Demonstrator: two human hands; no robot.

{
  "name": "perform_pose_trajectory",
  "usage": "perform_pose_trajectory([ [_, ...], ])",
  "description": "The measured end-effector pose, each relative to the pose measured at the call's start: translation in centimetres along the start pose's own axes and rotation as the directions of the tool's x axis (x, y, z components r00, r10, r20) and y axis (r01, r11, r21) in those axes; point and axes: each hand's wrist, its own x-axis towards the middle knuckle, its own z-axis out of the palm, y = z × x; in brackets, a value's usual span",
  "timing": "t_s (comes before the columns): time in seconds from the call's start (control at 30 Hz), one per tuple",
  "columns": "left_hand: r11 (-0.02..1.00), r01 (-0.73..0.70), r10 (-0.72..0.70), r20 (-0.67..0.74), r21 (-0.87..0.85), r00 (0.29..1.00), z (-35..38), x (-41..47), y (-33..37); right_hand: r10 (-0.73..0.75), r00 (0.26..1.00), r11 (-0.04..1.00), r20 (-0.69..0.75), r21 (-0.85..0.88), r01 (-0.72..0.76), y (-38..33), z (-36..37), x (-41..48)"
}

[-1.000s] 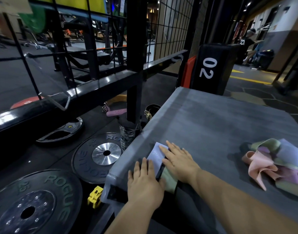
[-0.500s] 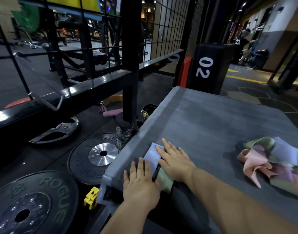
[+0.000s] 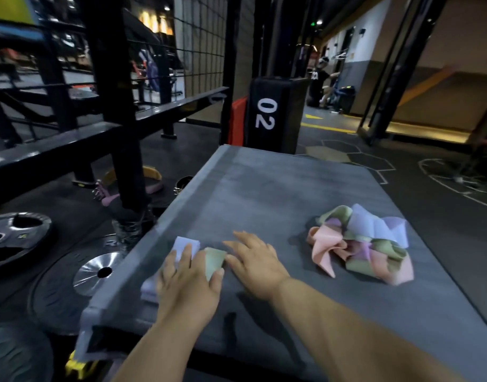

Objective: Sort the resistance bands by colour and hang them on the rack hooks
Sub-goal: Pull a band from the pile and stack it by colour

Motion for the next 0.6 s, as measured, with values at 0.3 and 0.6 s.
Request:
perform_pose_trajectory([
  [0.3, 0.947, -0.322, 0.316, 0.163, 0.01, 0.935, 4.6, -2.9, 9.7, 0.211, 0.87, 0.97, -0.446, -0.015, -0.243, 13.9, -3.1, -12.5],
  [0.6, 0.916, -0.401, 0.396, 0.216, -0.022, 0.892, 7.6, -4.2, 15.3, 0.372, 0.805, 0.921, -0.463, 0.074, -0.383, 18.5, -3.6, -15.6],
])
